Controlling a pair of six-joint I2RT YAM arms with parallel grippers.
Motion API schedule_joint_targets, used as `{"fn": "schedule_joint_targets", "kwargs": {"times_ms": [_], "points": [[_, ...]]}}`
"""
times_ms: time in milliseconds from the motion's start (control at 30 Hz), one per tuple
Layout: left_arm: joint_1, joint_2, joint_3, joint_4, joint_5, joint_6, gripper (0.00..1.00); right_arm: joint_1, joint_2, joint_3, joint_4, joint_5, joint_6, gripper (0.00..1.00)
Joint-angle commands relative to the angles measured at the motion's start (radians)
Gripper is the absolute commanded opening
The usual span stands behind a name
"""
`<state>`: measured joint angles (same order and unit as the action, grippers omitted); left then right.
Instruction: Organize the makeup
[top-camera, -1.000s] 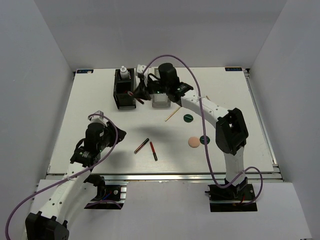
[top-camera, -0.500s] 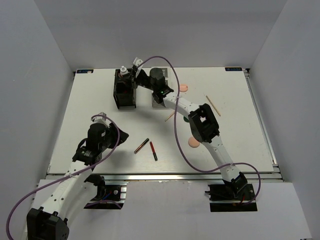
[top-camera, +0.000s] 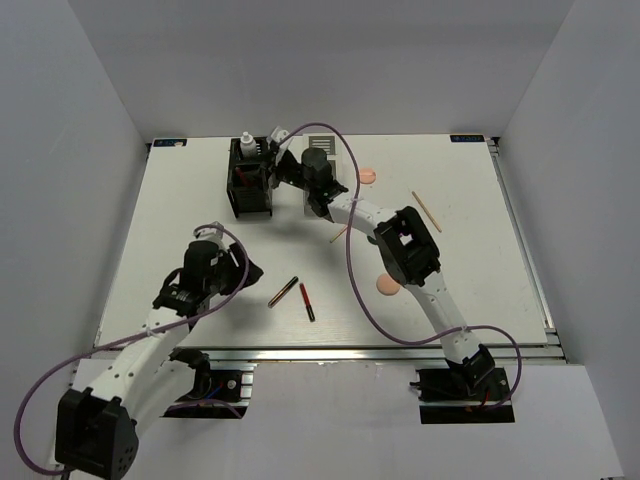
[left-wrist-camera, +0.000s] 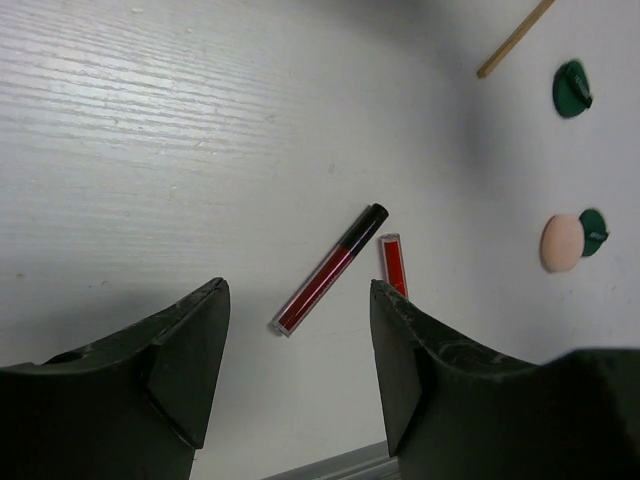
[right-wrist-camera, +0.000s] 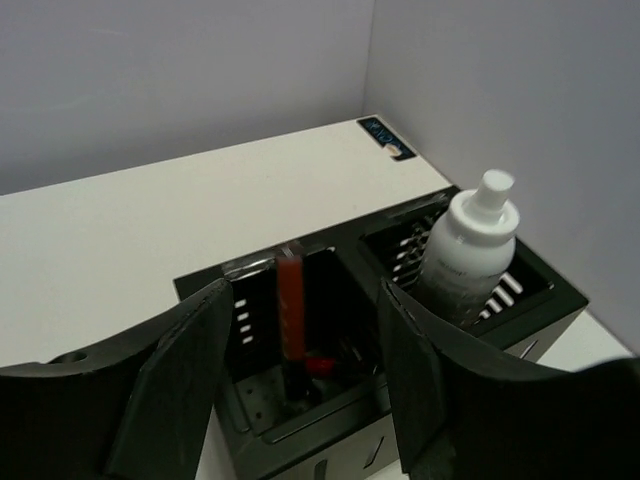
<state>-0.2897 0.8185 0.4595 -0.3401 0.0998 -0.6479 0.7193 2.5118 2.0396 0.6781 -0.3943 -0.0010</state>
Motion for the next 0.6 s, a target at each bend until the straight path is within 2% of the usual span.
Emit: {"fn": "schedule_joint_targets", "kwargs": {"times_ms": [0, 133, 167, 233, 267, 300, 367, 433, 467, 533, 567], "points": [[-0.037, 0.068, 0.060, 0.059, 0.021, 0.106, 0.67, -0.011, -0.116, -0.035, 0.080, -0.038, 0.032, 0.66], [-0.117, 0.200, 0.106, 0.110, 0.026, 0.204, 0.63, -0.044, -0.198, -0.074, 0.046, -0.092, 0.084, 0.69], [-0.147, 0.258, 0.131, 0.128, 0.032, 0.249, 0.63, -0.070, -0.246, -0.081, 0.026, -0.124, 0.102, 0.66], [-0.176, 0.310, 0.156, 0.142, 0.038, 0.298, 0.61, -0.105, -0.300, -0.119, -0.025, -0.254, 0.168, 0.59], [-0.199, 0.335, 0.180, 0.151, 0.046, 0.341, 0.60, -0.144, -0.359, -0.143, -0.025, -0.314, 0.197, 0.47], [-0.207, 0.379, 0.192, 0.151, 0.054, 0.361, 0.59, -0.165, -0.388, -0.212, -0.023, -0.416, 0.249, 0.40], [-0.226, 0.424, 0.235, 0.124, 0.069, 0.417, 0.56, -0.220, -0.492, -0.300, -0.025, -0.490, 0.283, 0.31], [-0.241, 0.481, 0.260, 0.092, 0.067, 0.453, 0.55, -0.254, -0.571, -0.458, -0.046, -0.561, 0.274, 0.35], [-0.256, 0.491, 0.268, 0.067, 0.061, 0.482, 0.55, -0.283, -0.649, -0.513, -0.063, -0.583, 0.256, 0.44], [-0.267, 0.516, 0.280, 0.052, 0.037, 0.505, 0.56, -0.305, -0.723, -0.634, -0.135, -0.610, 0.163, 0.53], [-0.279, 0.522, 0.280, 0.043, 0.026, 0.519, 0.56, -0.319, -0.784, -0.663, -0.243, -0.614, 0.124, 0.61]]}}
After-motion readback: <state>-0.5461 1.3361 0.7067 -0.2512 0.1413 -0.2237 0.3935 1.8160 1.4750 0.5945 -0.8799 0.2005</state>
